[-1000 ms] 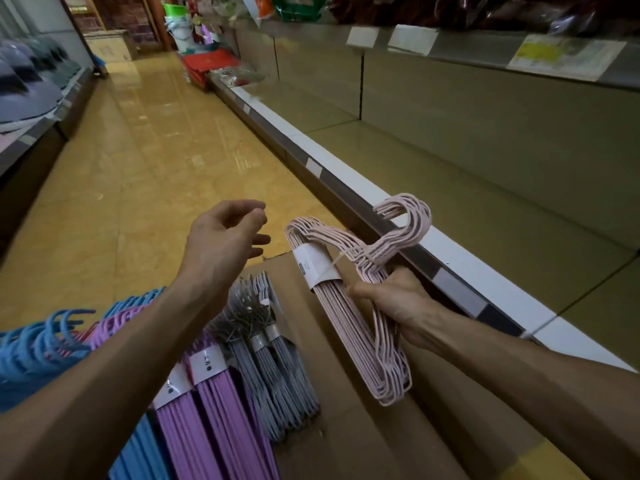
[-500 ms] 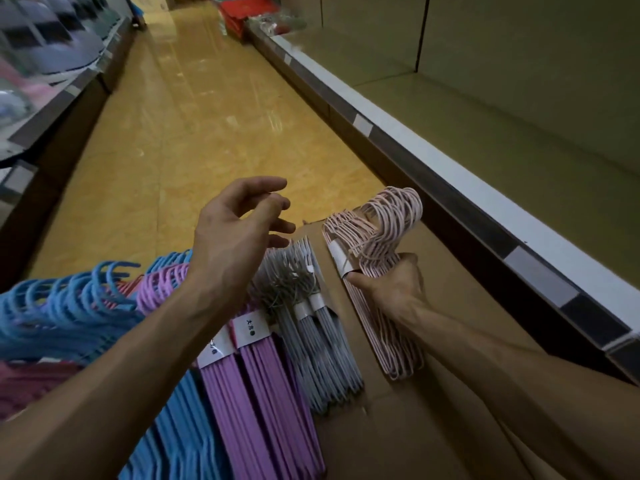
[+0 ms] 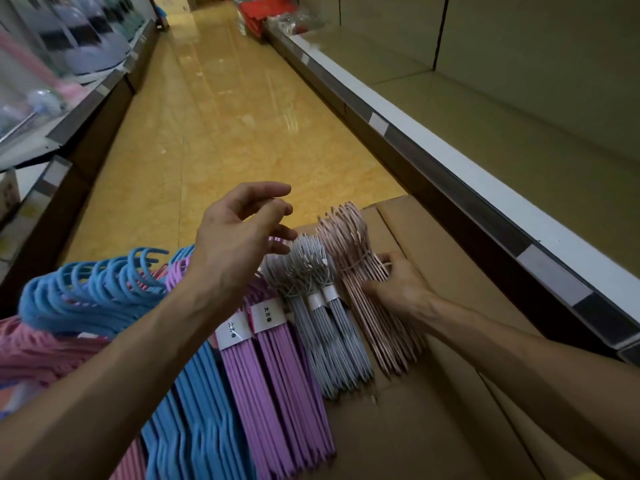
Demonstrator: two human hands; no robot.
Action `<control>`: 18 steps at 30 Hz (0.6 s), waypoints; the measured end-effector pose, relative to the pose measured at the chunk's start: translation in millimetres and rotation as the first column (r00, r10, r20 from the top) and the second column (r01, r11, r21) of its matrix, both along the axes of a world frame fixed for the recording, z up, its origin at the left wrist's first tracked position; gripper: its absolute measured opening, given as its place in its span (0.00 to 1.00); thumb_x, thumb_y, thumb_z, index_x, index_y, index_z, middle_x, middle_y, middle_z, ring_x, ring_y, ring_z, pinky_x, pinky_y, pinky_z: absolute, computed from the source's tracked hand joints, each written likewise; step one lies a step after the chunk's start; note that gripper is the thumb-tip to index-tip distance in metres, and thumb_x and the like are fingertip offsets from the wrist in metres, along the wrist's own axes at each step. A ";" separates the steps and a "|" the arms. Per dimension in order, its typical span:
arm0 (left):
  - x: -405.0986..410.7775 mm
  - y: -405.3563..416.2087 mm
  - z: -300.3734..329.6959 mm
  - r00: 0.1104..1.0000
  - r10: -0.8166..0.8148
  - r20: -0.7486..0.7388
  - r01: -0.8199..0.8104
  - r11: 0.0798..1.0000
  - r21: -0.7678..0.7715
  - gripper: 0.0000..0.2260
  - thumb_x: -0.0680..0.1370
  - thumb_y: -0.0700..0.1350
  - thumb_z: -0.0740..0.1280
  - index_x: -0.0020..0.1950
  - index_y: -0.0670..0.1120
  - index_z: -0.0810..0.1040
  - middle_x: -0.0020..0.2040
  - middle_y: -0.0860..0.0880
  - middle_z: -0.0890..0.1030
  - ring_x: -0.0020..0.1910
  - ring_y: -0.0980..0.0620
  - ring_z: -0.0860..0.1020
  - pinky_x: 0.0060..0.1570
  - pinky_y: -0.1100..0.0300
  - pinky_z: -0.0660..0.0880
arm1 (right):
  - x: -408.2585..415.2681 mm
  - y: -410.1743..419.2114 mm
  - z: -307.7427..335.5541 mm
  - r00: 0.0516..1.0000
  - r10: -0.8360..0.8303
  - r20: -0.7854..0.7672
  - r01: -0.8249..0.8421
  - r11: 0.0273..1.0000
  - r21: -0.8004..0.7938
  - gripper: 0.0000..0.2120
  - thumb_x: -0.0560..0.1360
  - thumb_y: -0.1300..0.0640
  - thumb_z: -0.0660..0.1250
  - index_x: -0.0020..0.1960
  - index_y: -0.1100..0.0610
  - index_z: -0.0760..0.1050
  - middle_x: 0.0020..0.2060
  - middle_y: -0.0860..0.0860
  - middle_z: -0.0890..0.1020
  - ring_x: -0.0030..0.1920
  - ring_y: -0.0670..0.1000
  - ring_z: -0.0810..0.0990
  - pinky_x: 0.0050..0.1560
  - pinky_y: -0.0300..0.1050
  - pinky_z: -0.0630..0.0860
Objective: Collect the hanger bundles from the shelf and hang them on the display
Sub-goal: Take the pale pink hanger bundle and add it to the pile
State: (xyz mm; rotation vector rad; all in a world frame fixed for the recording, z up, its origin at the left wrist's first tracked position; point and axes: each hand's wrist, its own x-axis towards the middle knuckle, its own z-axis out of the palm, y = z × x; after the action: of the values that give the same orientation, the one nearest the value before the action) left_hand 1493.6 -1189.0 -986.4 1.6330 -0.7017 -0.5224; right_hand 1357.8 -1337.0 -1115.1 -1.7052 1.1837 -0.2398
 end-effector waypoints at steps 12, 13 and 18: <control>3.7 28.1 26.0 0.998 0.018 0.056 -0.019 1.000 0.022 0.07 0.80 0.38 0.65 0.54 0.46 0.82 0.46 0.48 0.82 0.38 0.51 0.83 0.38 0.58 0.80 | -19.4 8.3 -15.0 0.976 0.203 -0.077 -0.212 0.969 -0.130 0.25 0.81 0.53 0.63 0.77 0.53 0.64 0.67 0.55 0.77 0.62 0.55 0.78 0.62 0.52 0.77; 5.0 25.1 27.5 0.998 0.019 0.055 -0.020 1.000 0.024 0.07 0.80 0.38 0.65 0.54 0.45 0.82 0.46 0.47 0.82 0.38 0.51 0.83 0.38 0.57 0.80 | -21.0 6.7 -17.2 0.972 0.224 -0.077 -0.231 0.966 -0.117 0.24 0.81 0.52 0.63 0.76 0.53 0.65 0.65 0.54 0.78 0.61 0.54 0.78 0.62 0.52 0.77; 6.5 10.4 25.9 0.995 -0.010 0.095 0.003 0.997 0.078 0.07 0.81 0.39 0.65 0.55 0.46 0.82 0.48 0.47 0.82 0.39 0.49 0.83 0.40 0.56 0.80 | -23.4 1.6 -20.7 0.955 0.287 -0.072 -0.293 0.950 -0.110 0.24 0.82 0.50 0.61 0.76 0.52 0.63 0.68 0.53 0.76 0.66 0.54 0.76 0.66 0.53 0.74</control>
State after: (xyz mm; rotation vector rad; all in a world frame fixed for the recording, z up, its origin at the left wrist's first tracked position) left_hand 1500.1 -1178.7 -960.5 1.7382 -0.7657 -0.4843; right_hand 1334.4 -1335.4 -1135.8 -1.9773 0.9568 -0.0834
